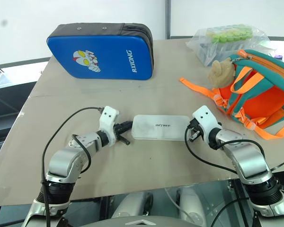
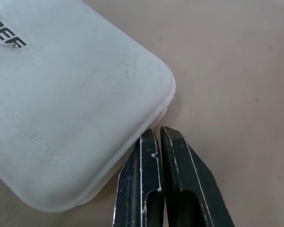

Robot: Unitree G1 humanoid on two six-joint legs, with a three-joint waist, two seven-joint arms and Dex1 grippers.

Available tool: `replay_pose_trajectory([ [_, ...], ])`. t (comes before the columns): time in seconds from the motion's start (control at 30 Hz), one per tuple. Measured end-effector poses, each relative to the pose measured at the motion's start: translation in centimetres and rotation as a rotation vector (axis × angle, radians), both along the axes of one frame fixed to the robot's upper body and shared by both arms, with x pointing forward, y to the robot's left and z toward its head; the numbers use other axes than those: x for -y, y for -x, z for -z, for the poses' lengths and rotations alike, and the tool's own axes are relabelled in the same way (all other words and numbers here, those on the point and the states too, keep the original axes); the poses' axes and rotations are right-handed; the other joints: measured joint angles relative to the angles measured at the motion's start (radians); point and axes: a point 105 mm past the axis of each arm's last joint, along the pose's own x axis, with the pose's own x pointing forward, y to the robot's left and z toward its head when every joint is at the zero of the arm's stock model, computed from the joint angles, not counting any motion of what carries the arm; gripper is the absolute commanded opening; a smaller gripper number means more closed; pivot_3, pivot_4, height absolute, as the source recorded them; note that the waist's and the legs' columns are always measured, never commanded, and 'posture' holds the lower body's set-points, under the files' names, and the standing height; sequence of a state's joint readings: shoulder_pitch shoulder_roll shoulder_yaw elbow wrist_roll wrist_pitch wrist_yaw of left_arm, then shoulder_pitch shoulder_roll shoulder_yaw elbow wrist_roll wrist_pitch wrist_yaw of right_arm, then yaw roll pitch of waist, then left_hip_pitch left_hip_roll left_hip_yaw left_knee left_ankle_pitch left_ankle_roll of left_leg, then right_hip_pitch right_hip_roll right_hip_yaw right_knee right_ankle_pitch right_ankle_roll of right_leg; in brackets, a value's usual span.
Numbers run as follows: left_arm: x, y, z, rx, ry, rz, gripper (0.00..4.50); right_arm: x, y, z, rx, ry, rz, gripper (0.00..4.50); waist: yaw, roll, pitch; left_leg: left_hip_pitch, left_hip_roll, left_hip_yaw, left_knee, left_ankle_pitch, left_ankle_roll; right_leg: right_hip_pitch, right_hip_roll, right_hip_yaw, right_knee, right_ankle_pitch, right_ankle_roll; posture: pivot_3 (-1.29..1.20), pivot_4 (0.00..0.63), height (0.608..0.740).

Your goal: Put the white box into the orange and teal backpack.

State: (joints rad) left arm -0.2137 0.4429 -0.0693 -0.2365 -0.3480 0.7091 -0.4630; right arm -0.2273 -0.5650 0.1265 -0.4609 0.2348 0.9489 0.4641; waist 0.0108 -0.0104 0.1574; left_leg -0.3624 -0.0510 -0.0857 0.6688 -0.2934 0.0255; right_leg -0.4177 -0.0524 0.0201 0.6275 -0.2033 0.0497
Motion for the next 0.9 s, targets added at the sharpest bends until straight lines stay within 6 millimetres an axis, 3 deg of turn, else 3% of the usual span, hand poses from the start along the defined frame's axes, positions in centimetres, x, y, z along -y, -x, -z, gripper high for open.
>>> replay_pose_trajectory([
  [0.07,-0.1,0.1,-0.1,-0.02,0.025,0.03,0.04,0.2,0.2,0.2,-0.004,-0.003,0.017,0.0,0.0,0.0,0.0,0.0,0.0,0.0,0.0,0.0,0.0,0.0,0.0,0.0,0.0,0.0,0.0,0.0,0.15,0.74],
  [0.2,-1.2,0.7,-0.4,-0.095,0.061,0.081,1.56,0.5,0.2,0.3,0.004,0.013,0.037,0.0,-0.004,0.0,0.0,0.0,0.0,0.0,0.0,0.0,0.0,0.0,0.0,0.0,0.0,0.0,0.0,0.0,0.15,0.74],
  [0.23,-1.4,0.8,-0.4,-0.102,0.063,0.085,1.69,0.5,0.2,0.3,0.004,0.014,0.038,0.0,-0.008,0.0,0.0,0.0,0.0,0.0,0.0,0.0,0.0,0.0,0.001,0.0,0.0,0.0,0.0,0.0,0.15,0.74],
  [0.3,-3.1,1.2,-0.8,-0.161,0.07,0.106,2.36,0.4,0.2,0.2,0.011,0.011,0.031,0.0,-0.023,0.0,0.0,0.0,0.002,0.0,0.0,0.0,0.0,0.0,0.002,0.0,0.0,0.0,0.0,0.0,0.15,0.74],
  [0.4,-6.3,2.0,-1.6,-0.276,0.103,0.076,3.74,0.8,0.3,0.3,0.011,0.022,0.029,0.0,-0.035,0.001,0.001,0.001,0.002,0.0,-0.001,0.0,0.0,-0.001,0.006,0.0,0.001,0.0,0.0,0.0,0.15,0.74],
  [0.47,-6.8,2.4,-2.0,-0.332,0.146,0.073,4.47,0.9,0.3,0.3,0.011,0.023,0.032,0.0,-0.035,0.002,0.001,0.001,0.002,-0.001,-0.001,-0.002,0.004,-0.001,0.005,-0.001,0.001,0.0,0.0,0.0,0.15,0.74],
  [0.6,-6.8,3.4,-2.8,-0.512,0.287,0.067,4.47,1.0,0.3,0.2,0.016,0.027,0.02,0.0,-0.034,0.002,0.001,0.001,0.001,-0.001,0.0,-0.002,0.004,0.0,0.005,-0.001,0.001,0.0,0.001,0.0,0.15,0.74],
  [0.7,-4.4,3.5,-2.8,-0.636,0.45,0.101,4.47,1.0,0.4,0.2,0.018,0.027,0.007,0.0,-0.023,0.001,0.001,-0.001,0.0,-0.002,0.0,0.0,0.0,0.0,0.004,-0.002,0.0,0.0,0.001,0.0,0.15,0.74],
  [0.9,-1.7,3.4,-2.1,-0.674,0.546,0.115,4.47,0.9,0.5,0.1,0.022,0.029,-0.019,0.0,-0.02,0.002,0.001,0.0,0.0,-0.002,0.0,0.0,-0.001,-0.001,-0.002,-0.001,0.001,0.0,0.001,0.0,0.15,0.74],
])
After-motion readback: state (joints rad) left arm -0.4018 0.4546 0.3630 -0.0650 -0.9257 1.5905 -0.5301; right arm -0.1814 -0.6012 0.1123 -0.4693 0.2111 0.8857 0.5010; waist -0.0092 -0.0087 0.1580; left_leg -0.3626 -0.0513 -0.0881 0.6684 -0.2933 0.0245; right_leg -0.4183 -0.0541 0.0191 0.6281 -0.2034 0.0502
